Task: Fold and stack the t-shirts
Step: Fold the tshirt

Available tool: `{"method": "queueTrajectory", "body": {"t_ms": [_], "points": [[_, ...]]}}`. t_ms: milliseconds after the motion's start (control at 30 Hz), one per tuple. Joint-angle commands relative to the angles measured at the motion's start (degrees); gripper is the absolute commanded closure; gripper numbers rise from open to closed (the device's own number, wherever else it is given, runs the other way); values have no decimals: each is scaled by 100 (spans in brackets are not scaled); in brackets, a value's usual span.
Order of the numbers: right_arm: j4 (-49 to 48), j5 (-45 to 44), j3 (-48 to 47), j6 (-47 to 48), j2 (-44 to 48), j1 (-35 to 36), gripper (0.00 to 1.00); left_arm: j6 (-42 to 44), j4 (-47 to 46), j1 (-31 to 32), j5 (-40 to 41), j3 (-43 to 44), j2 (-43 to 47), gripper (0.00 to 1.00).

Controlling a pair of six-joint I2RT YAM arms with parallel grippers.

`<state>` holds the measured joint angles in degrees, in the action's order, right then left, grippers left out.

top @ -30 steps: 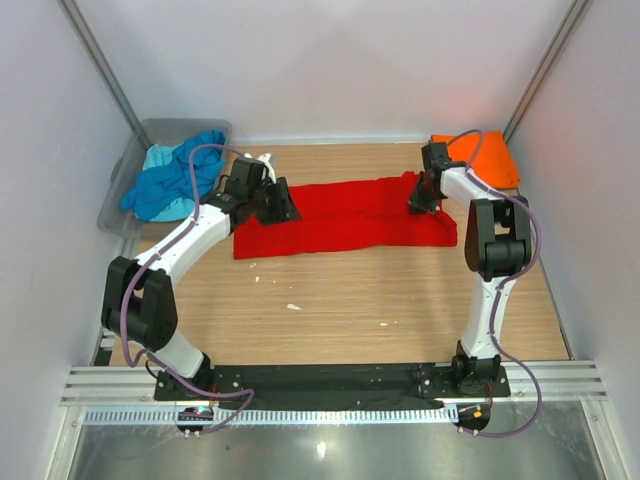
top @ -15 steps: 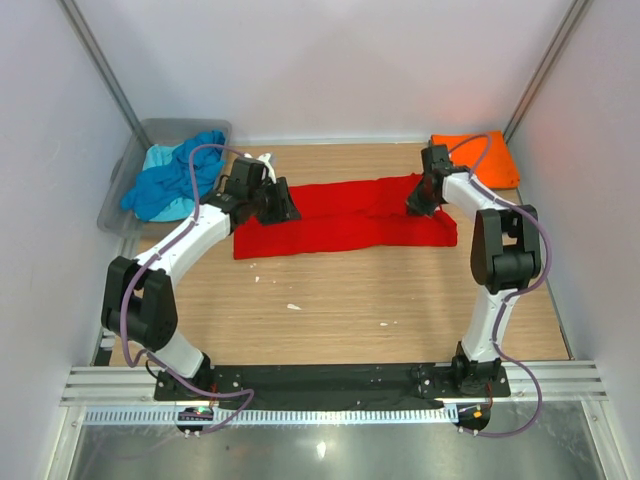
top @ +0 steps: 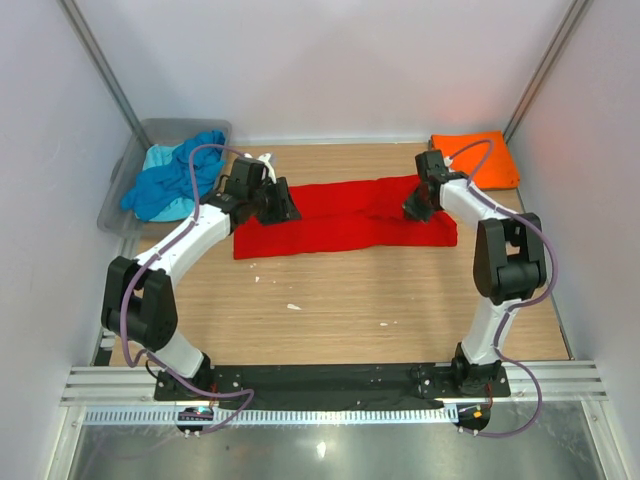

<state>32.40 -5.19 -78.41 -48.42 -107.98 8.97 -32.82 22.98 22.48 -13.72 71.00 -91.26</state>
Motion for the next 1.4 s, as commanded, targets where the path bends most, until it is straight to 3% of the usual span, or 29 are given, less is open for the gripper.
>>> {"method": "queueTrajectory", "body": {"t_ms": [0, 467, 733, 867, 1367], "points": [[-6, -281, 1, -290, 436, 43, 99, -23, -31, -24, -131, 186, -5, 55], [-76, -78, 387, -668, 761, 201, 99, -32, -39, -24, -114, 160, -23, 55], [-41, -438, 160, -475, 533, 465, 98, -75, -92, -24, -166, 133, -58, 53], [459, -694, -332, -431, 287, 465, 98, -198, -171, -7, -245, 142, -102, 53], [302, -386, -86, -581, -3, 623, 96, -348, -391, 107, -272, 256, -383, 49]]}}
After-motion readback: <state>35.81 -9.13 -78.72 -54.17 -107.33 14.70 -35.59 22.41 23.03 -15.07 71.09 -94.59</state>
